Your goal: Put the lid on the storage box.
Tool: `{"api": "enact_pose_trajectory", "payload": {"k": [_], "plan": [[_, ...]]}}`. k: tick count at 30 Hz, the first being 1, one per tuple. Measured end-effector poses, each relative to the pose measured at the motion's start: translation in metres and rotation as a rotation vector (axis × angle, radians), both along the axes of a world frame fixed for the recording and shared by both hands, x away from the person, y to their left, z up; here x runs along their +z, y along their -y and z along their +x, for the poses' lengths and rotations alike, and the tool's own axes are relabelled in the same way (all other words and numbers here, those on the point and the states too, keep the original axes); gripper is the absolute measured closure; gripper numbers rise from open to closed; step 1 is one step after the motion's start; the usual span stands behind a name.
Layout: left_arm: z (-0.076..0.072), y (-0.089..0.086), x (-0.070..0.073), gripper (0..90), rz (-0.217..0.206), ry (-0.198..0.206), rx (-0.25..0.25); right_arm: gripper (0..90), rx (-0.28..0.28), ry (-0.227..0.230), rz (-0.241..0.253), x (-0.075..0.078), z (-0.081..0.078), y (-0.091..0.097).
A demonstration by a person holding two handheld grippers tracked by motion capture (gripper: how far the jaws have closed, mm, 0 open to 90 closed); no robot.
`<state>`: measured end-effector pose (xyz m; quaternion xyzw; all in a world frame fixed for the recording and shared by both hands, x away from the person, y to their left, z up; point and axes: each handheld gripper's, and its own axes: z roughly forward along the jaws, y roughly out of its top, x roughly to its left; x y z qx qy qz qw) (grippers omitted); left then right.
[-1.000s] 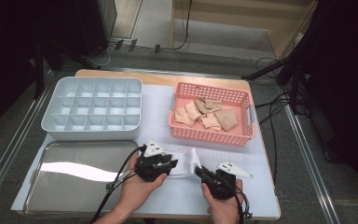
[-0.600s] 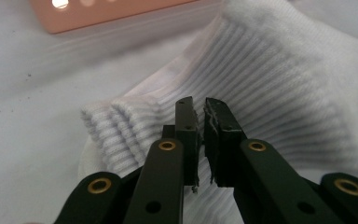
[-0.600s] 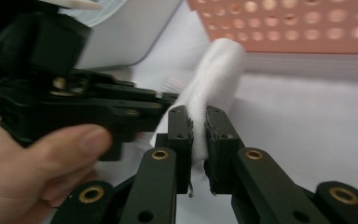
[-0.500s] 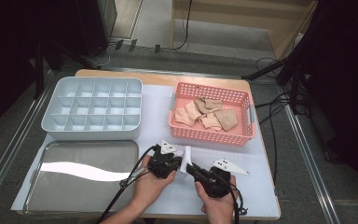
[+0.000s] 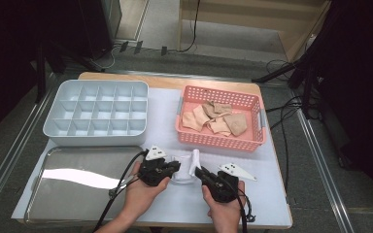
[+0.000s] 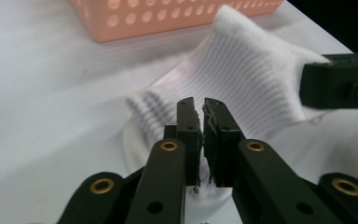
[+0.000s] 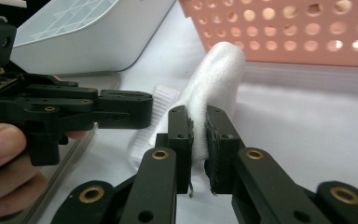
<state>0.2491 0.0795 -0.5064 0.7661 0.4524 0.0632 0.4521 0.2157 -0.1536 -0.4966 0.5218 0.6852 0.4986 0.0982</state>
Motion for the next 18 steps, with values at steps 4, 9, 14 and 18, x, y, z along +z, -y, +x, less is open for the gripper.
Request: {"api": "enact_pose_trajectory", "payload": {"k": [4, 9, 14, 18], "plan": [[0.003, -0.018, -0.002, 87.3, -0.028, -0.01, 0.045, 82.1, 0.033, 0.025, -0.026, -0.001, -0.002, -0.014], [0.004, -0.025, -0.002, 86.8, -0.039, -0.015, 0.058, 81.9, 0.07, 0.033, -0.074, -0.005, 0.0, -0.035], [0.01, -0.028, 0.004, 83.5, -0.091, -0.031, 0.081, 80.4, 0.091, 0.035, -0.154, -0.012, -0.002, -0.051], [0.013, -0.017, 0.012, 73.4, -0.1, -0.034, 0.041, 79.3, 0.092, 0.039, -0.181, -0.019, -0.004, -0.059]]}}
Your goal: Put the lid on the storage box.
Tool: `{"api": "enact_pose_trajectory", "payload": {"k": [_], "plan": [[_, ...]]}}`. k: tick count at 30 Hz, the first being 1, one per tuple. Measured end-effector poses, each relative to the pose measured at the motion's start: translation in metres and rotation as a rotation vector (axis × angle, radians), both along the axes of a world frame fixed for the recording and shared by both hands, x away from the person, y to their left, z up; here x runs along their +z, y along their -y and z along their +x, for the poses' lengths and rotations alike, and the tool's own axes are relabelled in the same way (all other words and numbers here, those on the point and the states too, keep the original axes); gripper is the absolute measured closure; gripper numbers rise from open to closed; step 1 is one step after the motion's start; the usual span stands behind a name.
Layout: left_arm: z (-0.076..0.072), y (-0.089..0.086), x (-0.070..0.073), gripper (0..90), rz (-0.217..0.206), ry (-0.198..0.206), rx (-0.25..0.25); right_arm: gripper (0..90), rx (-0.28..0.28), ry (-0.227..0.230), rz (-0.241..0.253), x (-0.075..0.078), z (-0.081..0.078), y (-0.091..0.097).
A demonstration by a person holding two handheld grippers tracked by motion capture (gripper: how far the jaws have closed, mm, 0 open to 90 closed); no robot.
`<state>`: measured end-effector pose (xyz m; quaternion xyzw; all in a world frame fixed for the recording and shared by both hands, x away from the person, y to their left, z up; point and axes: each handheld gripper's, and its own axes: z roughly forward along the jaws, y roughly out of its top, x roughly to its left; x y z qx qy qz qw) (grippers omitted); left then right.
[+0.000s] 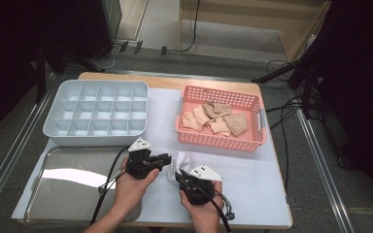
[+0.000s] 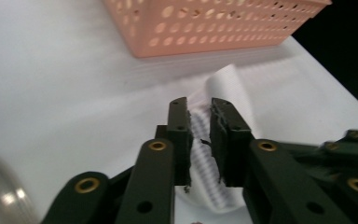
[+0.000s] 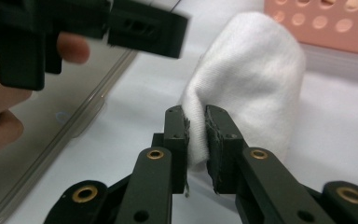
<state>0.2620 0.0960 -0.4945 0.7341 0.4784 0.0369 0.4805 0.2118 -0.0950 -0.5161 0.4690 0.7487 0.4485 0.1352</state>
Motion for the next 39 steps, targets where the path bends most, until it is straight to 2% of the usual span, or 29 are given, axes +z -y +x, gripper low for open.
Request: {"api": "enact_pose_trajectory", "payload": {"k": [3, 4, 6, 7, 8, 10, 12, 14, 17, 19, 23, 26, 30, 33, 34, 39], "plan": [[0.002, 0.012, 0.001, 64.9, 0.019, -0.016, -0.028, 78.8, 0.001, 0.017, -0.018, -0.003, -0.002, -0.004], [0.003, 0.015, 0.0, 64.9, 0.037, -0.024, -0.035, 78.6, -0.001, 0.016, -0.021, -0.003, -0.002, -0.005], [0.004, 0.018, -0.001, 72.3, 0.046, -0.025, -0.032, 77.1, 0.001, 0.014, -0.011, -0.003, -0.002, -0.004], [0.005, 0.02, -0.003, 72.3, 0.057, -0.027, -0.032, 77.1, 0.001, 0.014, -0.011, -0.003, -0.002, -0.004], [0.006, 0.02, -0.005, 82.0, 0.052, -0.026, -0.048, 71.9, 0.005, 0.001, 0.002, -0.001, -0.003, -0.001], [0.007, 0.018, -0.007, 83.5, 0.045, -0.028, -0.039, 71.0, -0.01, -0.025, 0.015, 0.006, -0.007, 0.003], [0.008, 0.016, -0.008, 83.6, 0.046, -0.031, -0.036, 72.6, -0.007, -0.01, 0.036, 0.015, -0.013, 0.008], [0.007, 0.015, -0.009, 83.5, 0.04, -0.033, -0.037, 78.2, -0.016, 0.013, 0.052, 0.022, -0.016, 0.013], [0.007, 0.015, -0.009, 83.5, 0.041, -0.034, -0.035, 83.3, -0.042, 0.036, 0.075, 0.024, -0.016, 0.016], [0.007, 0.016, -0.009, 83.4, 0.043, -0.03, -0.033, 85.4, -0.04, 0.029, 0.062, 0.018, -0.013, 0.01], [0.009, 0.014, -0.011, 82.3, 0.062, -0.025, -0.022, 85.1, -0.012, 0.004, -0.005, 0.001, -0.006, -0.008], [0.011, 0.01, -0.011, 76.5, 0.062, -0.033, -0.01, 85.8, -0.008, 0.002, -0.036, -0.006, -0.005, -0.013], [0.01, 0.005, -0.011, 60.8, 0.047, -0.04, 0.016, 86.1, -0.016, 0.005, -0.054, -0.01, -0.004, -0.013], [0.011, 0.001, -0.012, 49.3, 0.022, -0.077, 0.022, 86.1, -0.018, -0.01, -0.07, -0.014, -0.003, -0.013], [0.011, 0.001, -0.013, 45.9, 0.026, -0.088, 0.018, 86.2, -0.024, -0.023, -0.069, -0.017, -0.002, -0.014], [0.014, -0.001, -0.018, 42.3, 0.043, -0.109, 0.025, 84.9, -0.027, -0.03, -0.06, -0.017, -0.002, -0.013]]}}
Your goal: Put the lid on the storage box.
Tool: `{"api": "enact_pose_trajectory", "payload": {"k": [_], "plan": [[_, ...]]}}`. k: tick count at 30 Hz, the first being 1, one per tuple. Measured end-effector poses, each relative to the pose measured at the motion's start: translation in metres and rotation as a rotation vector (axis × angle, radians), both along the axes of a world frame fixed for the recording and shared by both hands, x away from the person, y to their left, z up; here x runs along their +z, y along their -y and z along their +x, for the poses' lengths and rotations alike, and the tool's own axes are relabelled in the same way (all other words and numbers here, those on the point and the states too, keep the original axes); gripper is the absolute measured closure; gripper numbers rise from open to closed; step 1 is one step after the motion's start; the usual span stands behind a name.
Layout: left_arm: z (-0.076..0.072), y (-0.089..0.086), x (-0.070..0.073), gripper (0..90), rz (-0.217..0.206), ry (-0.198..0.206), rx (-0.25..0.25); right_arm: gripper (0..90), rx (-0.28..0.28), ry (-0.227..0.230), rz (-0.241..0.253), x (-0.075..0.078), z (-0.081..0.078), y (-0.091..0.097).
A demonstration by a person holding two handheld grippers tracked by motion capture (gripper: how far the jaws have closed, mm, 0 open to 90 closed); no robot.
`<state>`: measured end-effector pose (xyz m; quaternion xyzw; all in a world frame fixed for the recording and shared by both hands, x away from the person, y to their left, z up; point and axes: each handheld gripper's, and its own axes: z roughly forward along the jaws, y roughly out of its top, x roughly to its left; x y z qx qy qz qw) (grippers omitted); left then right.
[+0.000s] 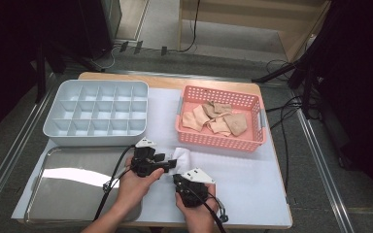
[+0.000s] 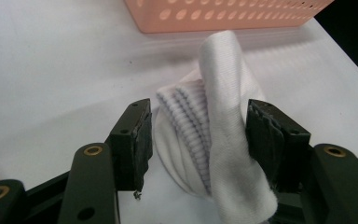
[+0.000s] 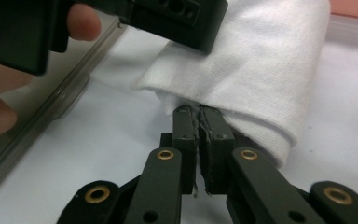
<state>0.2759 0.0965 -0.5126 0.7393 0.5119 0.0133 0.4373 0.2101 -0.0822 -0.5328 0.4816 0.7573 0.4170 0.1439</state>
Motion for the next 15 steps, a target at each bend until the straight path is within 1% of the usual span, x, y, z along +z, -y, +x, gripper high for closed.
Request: {"api": "enact_pose_trajectory", "payload": {"k": [1, 3, 4, 6, 8, 9, 10, 11, 12, 13, 15], "plan": [[0.001, 0.0, -0.001, 42.4, -0.009, -0.005, 0.007, 83.8, 0.004, -0.005, 0.005, 0.0, 0.0, 0.001], [0.002, -0.003, -0.003, 43.1, -0.027, -0.026, 0.0, 82.5, 0.0, -0.002, 0.03, 0.004, -0.003, 0.004], [0.002, -0.004, -0.003, 43.7, -0.038, -0.032, -0.003, 82.7, -0.003, 0.012, 0.046, 0.008, -0.006, 0.006], [0.001, -0.005, -0.003, 46.9, -0.044, -0.033, -0.014, 84.7, -0.019, 0.059, 0.072, 0.017, -0.01, 0.01], [-0.001, -0.007, -0.001, 51.8, -0.064, -0.036, -0.013, 86.1, -0.035, 0.109, 0.086, 0.024, -0.012, 0.011], [-0.001, -0.008, 0.0, 55.7, -0.074, -0.034, -0.016, 86.4, -0.045, 0.125, 0.083, 0.026, -0.012, 0.011], [-0.002, -0.01, 0.001, 59.5, -0.091, -0.034, -0.018, 86.4, -0.047, 0.126, 0.081, 0.025, -0.011, 0.009], [-0.002, -0.01, 0.001, 63.5, -0.091, -0.034, -0.018, 86.4, -0.042, 0.118, 0.082, 0.024, -0.009, 0.008], [-0.002, -0.012, 0.002, 63.5, -0.109, -0.035, -0.018, 86.4, -0.042, 0.118, 0.082, 0.024, -0.009, 0.008], [-0.002, -0.015, 0.004, 72.0, -0.137, -0.029, -0.026, 86.3, -0.041, 0.105, 0.086, 0.02, -0.005, 0.004], [-0.002, -0.016, 0.004, 78.2, -0.134, -0.033, -0.038, 85.1, -0.039, 0.106, 0.087, 0.02, -0.005, 0.002]]}}
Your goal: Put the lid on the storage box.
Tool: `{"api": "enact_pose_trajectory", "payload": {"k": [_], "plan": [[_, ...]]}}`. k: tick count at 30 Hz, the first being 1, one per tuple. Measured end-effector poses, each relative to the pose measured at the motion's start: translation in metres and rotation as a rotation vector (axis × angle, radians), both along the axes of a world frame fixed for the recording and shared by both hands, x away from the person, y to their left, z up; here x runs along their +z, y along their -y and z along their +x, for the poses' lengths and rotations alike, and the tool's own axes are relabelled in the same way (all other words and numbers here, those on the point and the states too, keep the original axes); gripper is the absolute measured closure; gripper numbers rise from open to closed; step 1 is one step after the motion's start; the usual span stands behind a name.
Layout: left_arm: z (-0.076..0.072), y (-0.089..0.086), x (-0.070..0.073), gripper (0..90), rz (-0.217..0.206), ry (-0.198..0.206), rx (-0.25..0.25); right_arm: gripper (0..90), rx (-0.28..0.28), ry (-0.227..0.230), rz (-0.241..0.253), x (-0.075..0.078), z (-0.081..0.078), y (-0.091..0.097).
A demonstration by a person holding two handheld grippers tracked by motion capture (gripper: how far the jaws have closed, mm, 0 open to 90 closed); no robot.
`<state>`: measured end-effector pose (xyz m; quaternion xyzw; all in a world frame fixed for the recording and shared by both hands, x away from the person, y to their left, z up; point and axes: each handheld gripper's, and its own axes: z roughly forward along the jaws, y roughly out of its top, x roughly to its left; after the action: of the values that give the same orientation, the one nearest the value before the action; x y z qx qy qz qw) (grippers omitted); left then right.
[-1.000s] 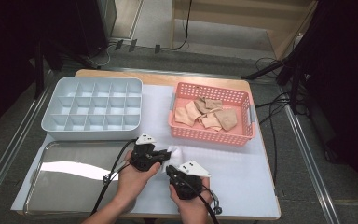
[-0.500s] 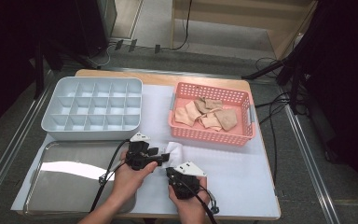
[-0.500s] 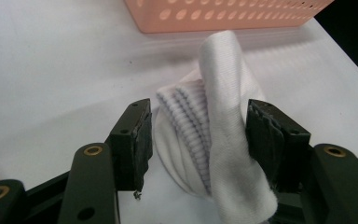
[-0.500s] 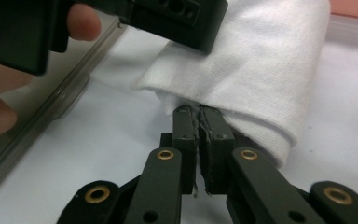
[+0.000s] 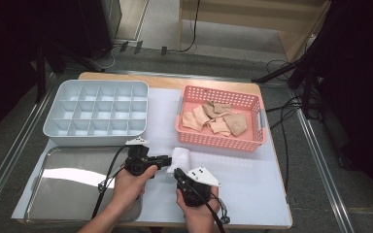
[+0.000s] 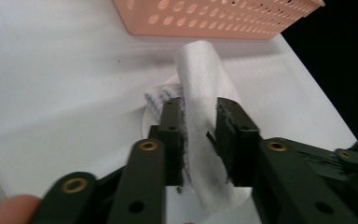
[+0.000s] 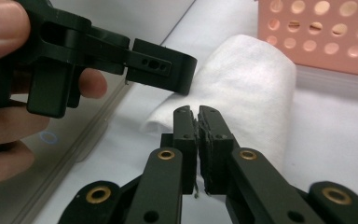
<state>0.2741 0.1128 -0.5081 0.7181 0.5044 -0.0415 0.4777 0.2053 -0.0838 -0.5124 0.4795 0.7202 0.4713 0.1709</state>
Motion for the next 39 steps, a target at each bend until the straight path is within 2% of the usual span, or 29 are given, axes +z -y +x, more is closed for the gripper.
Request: {"api": "enact_pose_trajectory", "payload": {"k": [1, 3, 6, 8, 11, 13, 16, 18, 20, 23, 25, 28, 31, 32, 39], "plan": [[0.0, 0.0, 0.0, 81.1, 0.0, 0.0, 0.0, 84.0, -0.001, 0.001, 0.001, 0.001, 0.0, -0.001], [0.001, -0.001, -0.002, 86.1, -0.007, -0.026, -0.007, 81.1, 0.0, 0.008, 0.002, 0.002, -0.001, -0.003], [0.003, -0.002, -0.006, 89.1, -0.048, -0.066, 0.003, 75.0, 0.011, -0.002, -0.01, -0.001, -0.001, -0.007], [0.003, -0.003, -0.008, 89.4, -0.048, -0.074, 0.01, 70.0, 0.027, -0.019, -0.014, -0.005, 0.0, -0.011], [0.003, -0.002, -0.009, 89.5, -0.046, -0.073, 0.012, 62.2, 0.024, 0.0, -0.042, -0.007, -0.001, -0.017], [0.003, -0.001, -0.009, 89.6, -0.036, -0.069, 0.005, 62.9, 0.003, 0.011, -0.081, -0.007, 0.001, -0.021], [0.003, 0.0, -0.009, 89.3, -0.041, -0.071, 0.007, 76.1, -0.024, 0.018, -0.152, -0.01, 0.003, -0.024], [0.003, 0.002, -0.008, 88.1, -0.037, -0.06, 0.005, 81.1, -0.023, 0.006, -0.157, -0.01, 0.005, -0.023], [0.004, 0.002, -0.007, 81.5, -0.045, -0.057, 0.013, 83.3, -0.01, -0.003, -0.156, -0.01, 0.007, -0.021], [0.007, 0.001, -0.005, 55.8, -0.033, -0.05, 0.07, 84.7, -0.003, -0.012, -0.153, -0.009, 0.008, -0.02], [0.009, 0.003, -0.005, 44.1, -0.023, -0.068, 0.069, 85.3, 0.006, -0.012, -0.151, -0.01, 0.006, -0.019], [0.012, 0.009, -0.007, 30.6, 0.021, -0.09, 0.06, 85.7, 0.021, -0.03, -0.126, -0.009, 0.004, -0.016], [0.015, 0.013, -0.012, 24.8, 0.045, -0.124, 0.048, 85.8, 0.033, -0.049, -0.101, -0.008, 0.003, -0.01], [0.014, 0.013, -0.012, 24.4, 0.045, -0.119, 0.049, 85.8, 0.036, -0.054, -0.099, -0.008, 0.002, -0.009], [0.014, 0.017, -0.012, 30.3, 0.038, -0.151, 0.012, 85.7, 0.063, -0.061, -0.11, -0.006, -0.002, -0.005]]}}
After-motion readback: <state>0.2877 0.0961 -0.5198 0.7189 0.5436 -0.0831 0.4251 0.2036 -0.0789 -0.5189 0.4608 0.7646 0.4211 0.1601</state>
